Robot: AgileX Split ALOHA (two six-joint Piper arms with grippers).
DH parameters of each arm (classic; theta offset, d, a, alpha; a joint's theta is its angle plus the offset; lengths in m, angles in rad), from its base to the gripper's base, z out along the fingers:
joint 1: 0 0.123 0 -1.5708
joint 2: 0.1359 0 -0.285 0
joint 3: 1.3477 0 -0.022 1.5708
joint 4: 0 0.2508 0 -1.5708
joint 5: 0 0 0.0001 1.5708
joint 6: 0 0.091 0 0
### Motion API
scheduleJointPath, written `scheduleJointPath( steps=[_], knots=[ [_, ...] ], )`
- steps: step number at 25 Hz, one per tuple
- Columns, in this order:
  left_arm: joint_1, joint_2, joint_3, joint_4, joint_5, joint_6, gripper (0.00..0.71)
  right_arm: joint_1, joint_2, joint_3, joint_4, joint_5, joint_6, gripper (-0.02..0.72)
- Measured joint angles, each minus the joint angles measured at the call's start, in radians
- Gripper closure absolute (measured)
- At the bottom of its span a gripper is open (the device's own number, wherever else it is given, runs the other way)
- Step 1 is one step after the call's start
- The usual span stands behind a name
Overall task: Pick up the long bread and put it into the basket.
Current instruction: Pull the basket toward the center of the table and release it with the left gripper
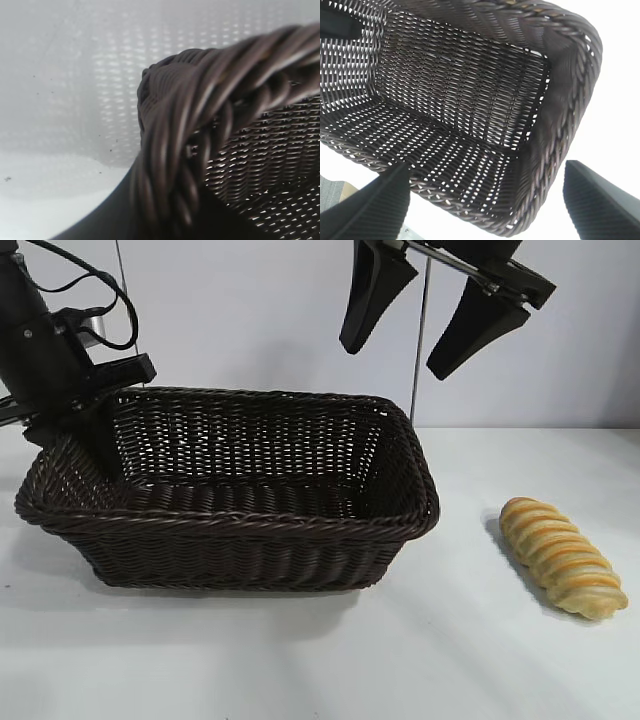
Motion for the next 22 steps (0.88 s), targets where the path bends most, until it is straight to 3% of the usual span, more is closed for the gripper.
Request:
scheduleJointPath(
  steps=[20, 22],
  knots=[
    [0.000, 0.102, -0.006, -0.008, -0.027, 0.026, 0.609, 0.000, 0.000, 0.000, 0.000, -0.002, 0.000, 0.102],
    [0.000, 0.102, -0.006, -0.008, -0.027, 0.026, 0.583, 0.000, 0.000, 0.000, 0.000, -0.003, 0.000, 0.102]
  ],
)
